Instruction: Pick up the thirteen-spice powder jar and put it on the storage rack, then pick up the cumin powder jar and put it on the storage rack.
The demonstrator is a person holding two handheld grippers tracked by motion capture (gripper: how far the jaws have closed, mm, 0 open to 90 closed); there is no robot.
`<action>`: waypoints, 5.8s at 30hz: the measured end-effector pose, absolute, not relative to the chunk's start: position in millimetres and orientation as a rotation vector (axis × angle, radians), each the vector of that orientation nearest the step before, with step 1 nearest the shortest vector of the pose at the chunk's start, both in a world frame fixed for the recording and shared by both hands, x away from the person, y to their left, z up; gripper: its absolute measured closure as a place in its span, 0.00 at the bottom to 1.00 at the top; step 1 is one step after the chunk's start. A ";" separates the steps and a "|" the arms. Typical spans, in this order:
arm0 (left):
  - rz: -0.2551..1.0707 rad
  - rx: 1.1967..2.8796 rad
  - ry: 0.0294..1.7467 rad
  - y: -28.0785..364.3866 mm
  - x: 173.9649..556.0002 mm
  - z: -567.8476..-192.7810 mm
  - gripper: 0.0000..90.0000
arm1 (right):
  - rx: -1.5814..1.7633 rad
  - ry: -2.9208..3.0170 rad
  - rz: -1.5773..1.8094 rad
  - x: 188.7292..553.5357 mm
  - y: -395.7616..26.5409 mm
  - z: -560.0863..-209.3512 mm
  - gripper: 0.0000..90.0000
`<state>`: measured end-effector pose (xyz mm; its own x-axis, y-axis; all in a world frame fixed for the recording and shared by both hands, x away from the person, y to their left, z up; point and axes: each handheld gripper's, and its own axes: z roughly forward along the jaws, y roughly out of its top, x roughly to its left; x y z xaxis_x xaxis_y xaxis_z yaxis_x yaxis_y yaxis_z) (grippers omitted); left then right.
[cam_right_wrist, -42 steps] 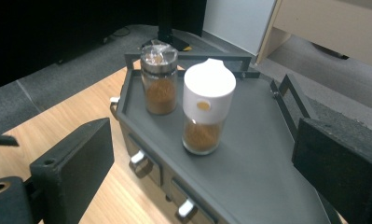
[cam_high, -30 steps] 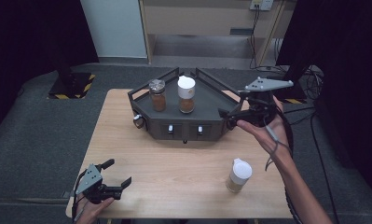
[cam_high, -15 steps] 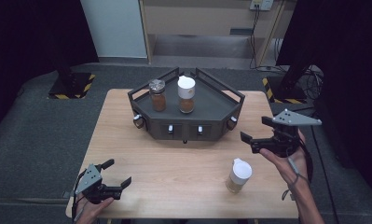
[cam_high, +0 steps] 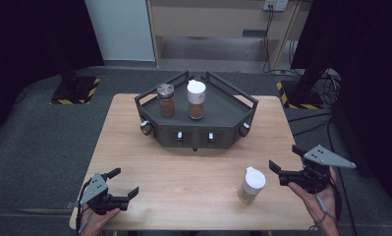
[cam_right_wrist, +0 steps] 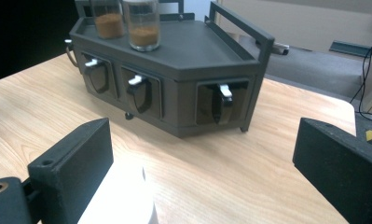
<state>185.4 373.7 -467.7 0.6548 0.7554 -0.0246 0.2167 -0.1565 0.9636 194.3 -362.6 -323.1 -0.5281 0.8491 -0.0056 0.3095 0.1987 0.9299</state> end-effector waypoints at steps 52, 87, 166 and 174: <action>0.523 1.718 0.748 374.5 191.2 -468.0 0.02 | 1.089 1.856 1.404 152.9 -401.7 -429.8 0.05; 0.522 1.720 0.752 374.2 191.1 -467.8 0.01 | 1.130 1.824 1.440 149.6 -407.9 -424.9 0.02; 0.517 1.714 0.753 376.4 192.0 -469.2 0.01 | 1.062 2.112 1.304 196.7 -318.3 -399.1 0.33; 0.516 1.717 0.749 375.7 191.9 -468.9 0.01 | 1.057 2.112 1.268 193.7 -312.2 -394.9 0.34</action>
